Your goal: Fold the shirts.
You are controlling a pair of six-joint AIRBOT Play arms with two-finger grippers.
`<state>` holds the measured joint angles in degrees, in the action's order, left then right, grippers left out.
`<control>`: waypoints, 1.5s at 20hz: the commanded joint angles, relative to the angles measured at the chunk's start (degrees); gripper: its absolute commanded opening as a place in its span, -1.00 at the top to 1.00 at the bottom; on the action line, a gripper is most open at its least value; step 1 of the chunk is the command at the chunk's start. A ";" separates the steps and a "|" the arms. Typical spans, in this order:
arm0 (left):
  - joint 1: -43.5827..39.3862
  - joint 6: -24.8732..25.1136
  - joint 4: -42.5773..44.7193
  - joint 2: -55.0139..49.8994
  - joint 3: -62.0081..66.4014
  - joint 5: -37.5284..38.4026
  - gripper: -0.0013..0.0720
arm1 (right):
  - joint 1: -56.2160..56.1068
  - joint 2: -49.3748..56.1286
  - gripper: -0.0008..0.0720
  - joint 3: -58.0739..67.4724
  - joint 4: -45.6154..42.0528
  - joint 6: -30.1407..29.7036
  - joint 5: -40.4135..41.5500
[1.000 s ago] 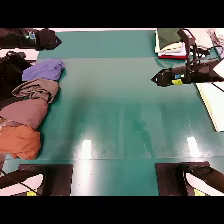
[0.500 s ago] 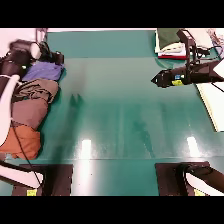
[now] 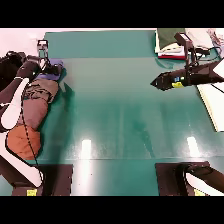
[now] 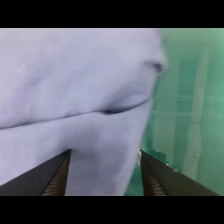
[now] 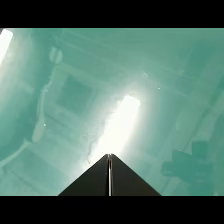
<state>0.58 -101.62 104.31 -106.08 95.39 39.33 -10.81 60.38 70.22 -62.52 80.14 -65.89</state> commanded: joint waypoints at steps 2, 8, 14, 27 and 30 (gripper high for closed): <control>1.99 -1.88 -0.74 -2.62 0.02 0.00 -0.45 | -0.07 -0.02 0.94 0.04 0.04 0.02 -0.24; 2.32 -1.81 -0.83 -2.71 5.16 10.14 0.90 | -0.07 -0.44 0.94 0.09 0.02 0.02 0.15; 0.11 0.26 -1.05 10.80 23.06 13.38 0.91 | -0.07 -3.15 0.94 11.04 -0.13 0.02 3.28; -33.55 12.26 -10.78 34.56 11.82 26.77 0.90 | -0.07 -3.13 0.94 29.35 -0.35 0.02 2.36; -37.70 11.37 -16.13 33.14 1.44 23.91 -0.73 | -0.07 -3.19 0.94 30.16 -0.35 0.02 0.46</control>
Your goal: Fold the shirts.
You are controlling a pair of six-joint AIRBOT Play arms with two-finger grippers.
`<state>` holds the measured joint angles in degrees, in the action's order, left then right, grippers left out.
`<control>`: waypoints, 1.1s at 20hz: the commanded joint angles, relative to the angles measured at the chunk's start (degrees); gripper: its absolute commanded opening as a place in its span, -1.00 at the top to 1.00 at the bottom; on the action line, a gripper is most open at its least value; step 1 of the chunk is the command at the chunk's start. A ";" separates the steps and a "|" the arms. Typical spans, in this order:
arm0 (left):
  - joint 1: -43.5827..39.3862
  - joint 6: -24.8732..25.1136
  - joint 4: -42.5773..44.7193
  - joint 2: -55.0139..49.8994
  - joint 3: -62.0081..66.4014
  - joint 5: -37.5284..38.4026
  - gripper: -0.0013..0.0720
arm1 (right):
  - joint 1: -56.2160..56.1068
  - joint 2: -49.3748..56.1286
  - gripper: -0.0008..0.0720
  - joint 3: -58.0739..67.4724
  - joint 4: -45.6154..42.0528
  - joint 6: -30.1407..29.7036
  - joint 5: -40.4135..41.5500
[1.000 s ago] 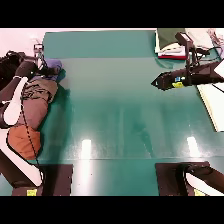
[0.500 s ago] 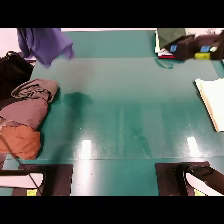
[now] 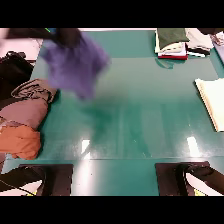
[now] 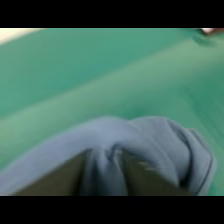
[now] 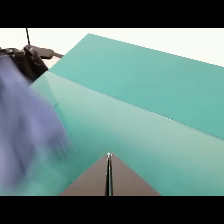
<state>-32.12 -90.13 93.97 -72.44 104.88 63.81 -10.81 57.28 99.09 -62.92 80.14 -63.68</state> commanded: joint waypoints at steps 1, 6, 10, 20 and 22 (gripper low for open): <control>-5.03 -0.66 -7.41 -0.85 -11.02 -2.29 -0.74 | -0.07 -0.26 0.94 1.27 0.02 0.02 -2.29; 2.73 -4.63 -7.19 -1.25 -15.15 -3.30 -0.74 | -0.07 -2.05 0.94 1.22 0.26 0.00 -2.93; 12.85 -6.16 -15.41 -2.32 -22.40 -4.59 -0.74 | -0.07 -2.93 0.94 1.18 0.26 0.00 -2.93; 14.60 7.67 -39.21 -9.79 -40.26 -10.14 -0.74 | -0.07 -2.67 0.94 1.18 0.31 0.02 -2.97; 14.60 7.61 -41.94 -11.56 -40.30 -13.68 -0.74 | -0.07 -2.62 0.94 1.18 0.31 0.04 -3.02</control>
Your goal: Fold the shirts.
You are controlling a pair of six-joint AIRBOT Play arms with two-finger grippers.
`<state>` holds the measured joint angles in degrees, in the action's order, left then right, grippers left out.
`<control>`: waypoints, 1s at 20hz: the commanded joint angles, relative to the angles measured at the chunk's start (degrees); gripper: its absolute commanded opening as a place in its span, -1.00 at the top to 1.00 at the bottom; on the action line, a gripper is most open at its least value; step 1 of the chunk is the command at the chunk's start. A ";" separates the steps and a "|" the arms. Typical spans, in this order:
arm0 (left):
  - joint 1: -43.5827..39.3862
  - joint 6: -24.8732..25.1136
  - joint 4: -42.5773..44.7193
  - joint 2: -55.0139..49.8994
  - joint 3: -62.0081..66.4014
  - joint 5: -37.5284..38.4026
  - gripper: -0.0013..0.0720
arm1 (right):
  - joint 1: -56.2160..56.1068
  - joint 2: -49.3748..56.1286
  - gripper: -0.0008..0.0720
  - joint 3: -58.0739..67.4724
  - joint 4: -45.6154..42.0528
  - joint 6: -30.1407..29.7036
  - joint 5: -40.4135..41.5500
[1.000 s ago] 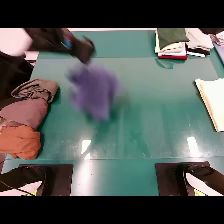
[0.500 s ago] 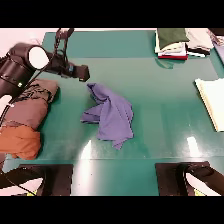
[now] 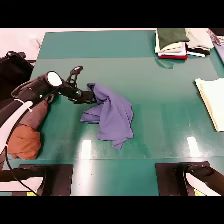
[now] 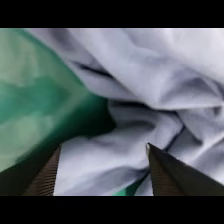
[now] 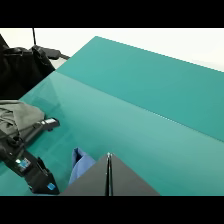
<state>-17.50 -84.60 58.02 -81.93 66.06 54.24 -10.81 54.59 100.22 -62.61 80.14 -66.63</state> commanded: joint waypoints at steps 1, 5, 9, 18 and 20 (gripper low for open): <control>-0.02 2.08 -8.28 -3.06 -1.49 -5.97 -0.74 | -0.07 0.07 0.94 0.04 0.02 0.04 -0.07; -0.02 2.16 -15.52 -7.19 -1.42 -10.82 -0.74 | -0.07 0.07 0.94 0.04 0.00 0.61 -0.07; -0.02 2.16 -17.05 -9.51 -1.42 -12.52 -0.73 | -0.07 0.07 0.94 0.02 -0.02 0.92 -0.07; 5.07 3.69 -7.58 -6.36 7.28 -7.82 0.90 | 2.21 -2.36 0.94 -15.63 -7.76 6.88 -16.09; 5.97 3.69 -2.27 -5.16 9.70 -5.42 0.90 | 3.69 -3.30 0.90 -28.65 -7.34 7.98 -15.65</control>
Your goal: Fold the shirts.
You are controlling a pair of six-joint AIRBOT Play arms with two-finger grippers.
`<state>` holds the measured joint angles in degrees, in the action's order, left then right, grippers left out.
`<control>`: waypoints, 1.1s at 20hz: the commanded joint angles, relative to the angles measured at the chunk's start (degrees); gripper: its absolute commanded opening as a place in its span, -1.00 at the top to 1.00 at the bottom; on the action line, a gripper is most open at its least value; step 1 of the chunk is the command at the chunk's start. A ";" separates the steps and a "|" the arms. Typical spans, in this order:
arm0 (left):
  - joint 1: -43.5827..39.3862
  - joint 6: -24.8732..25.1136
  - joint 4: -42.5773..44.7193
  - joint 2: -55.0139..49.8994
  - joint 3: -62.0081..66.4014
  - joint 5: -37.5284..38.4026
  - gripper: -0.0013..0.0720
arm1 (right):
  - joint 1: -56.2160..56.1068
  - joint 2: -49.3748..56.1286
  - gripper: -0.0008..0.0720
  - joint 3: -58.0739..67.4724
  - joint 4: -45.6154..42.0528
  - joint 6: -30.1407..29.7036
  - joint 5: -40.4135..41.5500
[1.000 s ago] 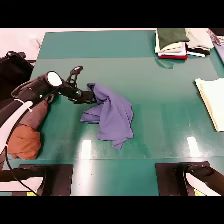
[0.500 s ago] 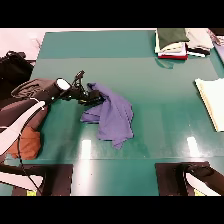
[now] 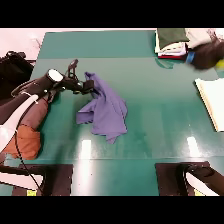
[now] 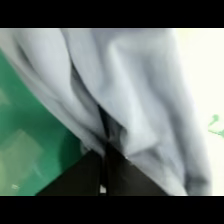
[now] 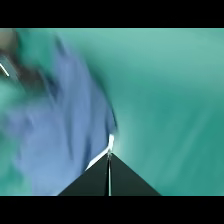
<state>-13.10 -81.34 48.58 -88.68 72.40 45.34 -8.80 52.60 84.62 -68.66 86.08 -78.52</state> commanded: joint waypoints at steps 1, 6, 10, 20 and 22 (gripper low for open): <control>1.79 0.42 9.33 1.92 4.02 4.37 0.90 | 1.73 -1.25 0.29 -20.44 -0.61 2.43 -2.01; 1.79 0.42 10.60 1.90 4.68 8.04 0.90 | -1.51 8.09 -0.42 -45.62 23.43 -5.11 16.92; 1.79 0.42 11.06 1.90 4.68 9.49 0.90 | -9.68 19.85 -0.42 -46.71 39.15 -14.56 25.33; 1.79 0.42 11.28 1.92 4.74 13.46 0.90 | -18.49 35.30 0.85 -28.39 33.53 -14.62 27.87; 1.81 0.42 12.09 3.10 4.79 13.40 0.90 | -18.14 32.63 0.94 -26.36 28.17 -14.51 27.23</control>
<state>-11.33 -80.93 59.99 -86.39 77.10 57.82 -26.65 85.97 54.87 -35.03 71.70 -51.00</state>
